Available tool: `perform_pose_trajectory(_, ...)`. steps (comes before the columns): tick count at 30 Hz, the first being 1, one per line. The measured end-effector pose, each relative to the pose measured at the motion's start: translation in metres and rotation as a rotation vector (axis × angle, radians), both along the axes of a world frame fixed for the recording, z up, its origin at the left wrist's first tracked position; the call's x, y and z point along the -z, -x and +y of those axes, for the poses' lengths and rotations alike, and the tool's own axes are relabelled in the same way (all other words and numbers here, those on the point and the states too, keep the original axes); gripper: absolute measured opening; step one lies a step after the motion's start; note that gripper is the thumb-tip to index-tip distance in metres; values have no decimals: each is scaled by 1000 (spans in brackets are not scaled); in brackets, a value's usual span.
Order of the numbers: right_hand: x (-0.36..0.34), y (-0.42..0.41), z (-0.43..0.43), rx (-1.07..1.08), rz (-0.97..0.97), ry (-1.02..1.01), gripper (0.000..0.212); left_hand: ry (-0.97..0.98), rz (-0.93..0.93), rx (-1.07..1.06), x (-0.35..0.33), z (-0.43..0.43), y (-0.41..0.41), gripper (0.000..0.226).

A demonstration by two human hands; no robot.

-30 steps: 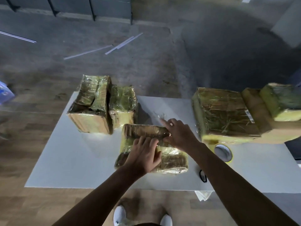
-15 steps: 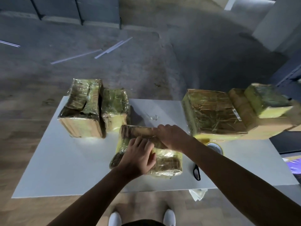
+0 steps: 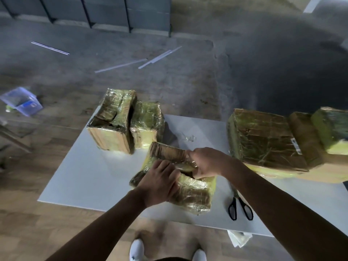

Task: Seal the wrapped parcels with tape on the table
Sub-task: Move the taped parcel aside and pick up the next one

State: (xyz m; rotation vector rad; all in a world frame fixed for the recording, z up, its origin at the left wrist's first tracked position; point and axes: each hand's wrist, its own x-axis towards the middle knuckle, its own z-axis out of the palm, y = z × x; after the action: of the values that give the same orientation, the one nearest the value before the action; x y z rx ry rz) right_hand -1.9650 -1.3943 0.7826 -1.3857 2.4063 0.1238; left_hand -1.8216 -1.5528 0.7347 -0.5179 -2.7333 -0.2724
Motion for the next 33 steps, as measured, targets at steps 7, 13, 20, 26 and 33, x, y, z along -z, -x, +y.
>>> perform_pose_trajectory(7,3,-1,7,-12,-16,27,53,10,27,-58,1,0,-3,20)
perform_pose_trajectory(13,22,-6,26,37,-131,132,87,-85,-129,-104,11,3,-18,22)
perform_pose_trajectory(20,46,-8,38,116,-72,287,71,-67,-193,-176,-13,30,4,9)
perform_pose_trajectory(26,46,-20,75,500,97,762,41,-236,-253,-175,-26,94,36,24)
perform_pose_trajectory(33,59,-36,148,862,43,640,19,-492,-397,-61,-23,176,61,18)
